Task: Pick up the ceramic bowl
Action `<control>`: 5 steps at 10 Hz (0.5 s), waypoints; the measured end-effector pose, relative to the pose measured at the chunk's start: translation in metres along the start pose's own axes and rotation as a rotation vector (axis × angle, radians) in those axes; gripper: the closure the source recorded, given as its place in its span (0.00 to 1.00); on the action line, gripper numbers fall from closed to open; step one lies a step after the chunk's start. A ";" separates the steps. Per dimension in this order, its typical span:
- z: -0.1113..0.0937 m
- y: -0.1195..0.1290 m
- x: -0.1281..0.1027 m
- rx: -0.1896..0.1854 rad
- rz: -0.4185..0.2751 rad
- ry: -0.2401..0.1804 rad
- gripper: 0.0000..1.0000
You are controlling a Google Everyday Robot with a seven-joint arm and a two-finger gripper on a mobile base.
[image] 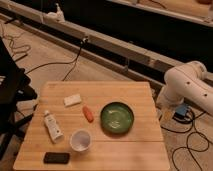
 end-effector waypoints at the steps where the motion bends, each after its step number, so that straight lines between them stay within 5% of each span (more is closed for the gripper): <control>1: 0.001 -0.003 -0.001 0.002 0.011 -0.007 0.35; 5: 0.016 -0.017 -0.041 -0.014 0.024 -0.112 0.35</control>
